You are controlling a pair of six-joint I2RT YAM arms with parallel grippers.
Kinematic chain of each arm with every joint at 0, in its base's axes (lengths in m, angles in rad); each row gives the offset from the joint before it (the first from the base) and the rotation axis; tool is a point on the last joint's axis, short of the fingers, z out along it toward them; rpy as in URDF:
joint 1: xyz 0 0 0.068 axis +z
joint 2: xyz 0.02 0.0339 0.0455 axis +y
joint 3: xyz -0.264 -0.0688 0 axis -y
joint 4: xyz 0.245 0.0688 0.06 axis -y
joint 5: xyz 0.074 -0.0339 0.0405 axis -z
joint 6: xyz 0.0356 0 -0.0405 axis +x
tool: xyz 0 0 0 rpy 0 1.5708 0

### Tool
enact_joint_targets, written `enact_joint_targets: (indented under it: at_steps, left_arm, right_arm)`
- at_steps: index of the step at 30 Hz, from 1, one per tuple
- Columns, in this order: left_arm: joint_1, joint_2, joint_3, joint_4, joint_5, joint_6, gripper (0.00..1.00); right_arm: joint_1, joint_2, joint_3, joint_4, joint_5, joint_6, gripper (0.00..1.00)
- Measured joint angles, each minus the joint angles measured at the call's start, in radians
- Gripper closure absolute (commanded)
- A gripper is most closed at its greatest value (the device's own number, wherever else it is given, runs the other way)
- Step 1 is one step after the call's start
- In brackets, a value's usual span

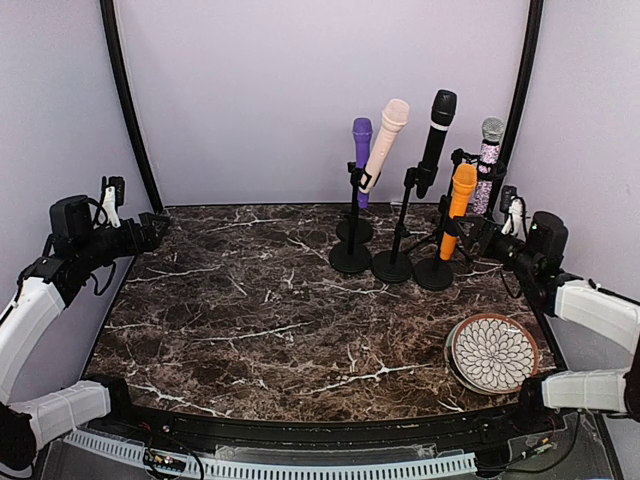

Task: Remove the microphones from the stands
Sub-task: Pick up the microphone stand with the microphone from the center of the board.

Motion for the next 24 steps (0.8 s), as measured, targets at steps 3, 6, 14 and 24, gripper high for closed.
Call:
enact_joint_targets:
  at_steps: [3,6,14,24]
  left_arm:
    - [0.0,0.0,0.0,0.006,0.014,0.0,0.01]
    - [0.0,0.0,0.0,0.01,0.023,0.0,0.01]
    - [0.0,0.002,0.0,0.013,0.043,0.0,0.01]
    - [0.0,0.002,-0.003,0.018,0.054,0.0,0.01]
  right_arm:
    - [0.033,-0.025,-0.032,0.027,0.009,-0.015,0.05]
    - [0.07,-0.068,-0.073,0.047,0.055,-0.023,0.05]
    - [0.264,-0.054,-0.084,0.075,0.375,-0.086,0.15]
    - [0.332,0.137,-0.003,0.135,0.642,-0.147,0.27]
